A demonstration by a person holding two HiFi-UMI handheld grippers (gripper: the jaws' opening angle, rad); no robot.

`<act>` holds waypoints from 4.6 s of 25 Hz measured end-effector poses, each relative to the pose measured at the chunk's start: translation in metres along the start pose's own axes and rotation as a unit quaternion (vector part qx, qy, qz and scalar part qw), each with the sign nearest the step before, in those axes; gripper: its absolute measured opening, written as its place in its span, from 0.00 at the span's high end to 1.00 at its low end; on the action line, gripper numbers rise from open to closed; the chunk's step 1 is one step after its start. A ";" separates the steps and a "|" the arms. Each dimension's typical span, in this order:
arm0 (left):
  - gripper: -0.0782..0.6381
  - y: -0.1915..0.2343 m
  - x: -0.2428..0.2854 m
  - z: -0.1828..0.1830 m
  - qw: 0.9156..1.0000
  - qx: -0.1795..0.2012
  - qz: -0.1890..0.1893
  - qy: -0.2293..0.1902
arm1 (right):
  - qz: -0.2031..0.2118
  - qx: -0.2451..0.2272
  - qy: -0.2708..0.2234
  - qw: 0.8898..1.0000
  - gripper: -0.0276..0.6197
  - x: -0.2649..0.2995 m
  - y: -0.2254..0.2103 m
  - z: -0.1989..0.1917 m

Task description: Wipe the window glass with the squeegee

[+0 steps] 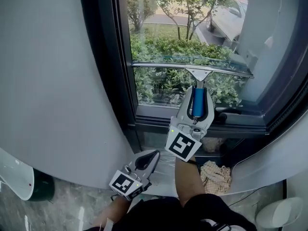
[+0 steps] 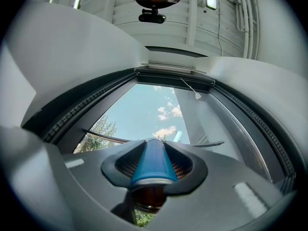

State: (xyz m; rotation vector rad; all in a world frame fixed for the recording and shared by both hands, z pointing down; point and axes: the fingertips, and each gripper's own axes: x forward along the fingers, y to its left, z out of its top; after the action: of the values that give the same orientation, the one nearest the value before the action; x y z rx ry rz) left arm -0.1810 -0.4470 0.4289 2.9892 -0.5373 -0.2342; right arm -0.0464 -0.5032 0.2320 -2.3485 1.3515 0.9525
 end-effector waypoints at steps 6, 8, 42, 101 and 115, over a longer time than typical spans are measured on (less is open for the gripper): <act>0.89 0.002 0.000 -0.005 1.000 -0.006 0.001 0.004 | 0.002 -0.009 0.007 1.000 0.75 -0.005 0.001 -0.007; 0.89 0.002 0.000 -0.005 1.000 -0.007 0.001 0.005 | 0.002 -0.011 0.009 1.000 0.75 -0.008 0.002 -0.009; 0.89 0.006 -0.019 -0.025 0.999 -0.039 0.017 0.027 | -0.006 -0.008 0.045 0.999 0.75 -0.039 0.006 -0.041; 0.89 -0.002 -0.032 -0.043 0.997 -0.038 0.049 0.044 | 0.026 0.003 0.105 0.994 0.75 -0.091 -0.044 -0.053; 0.89 -0.093 -0.014 -0.017 0.997 0.009 0.080 0.006 | 0.107 0.075 0.093 0.987 0.75 -0.153 -0.198 0.017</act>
State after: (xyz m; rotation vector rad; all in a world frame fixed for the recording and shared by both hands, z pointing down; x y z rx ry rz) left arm -0.1601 -0.3540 0.4367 2.9423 -0.7782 -0.1986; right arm 0.0604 -0.2869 0.3024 -2.2583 1.7120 0.6694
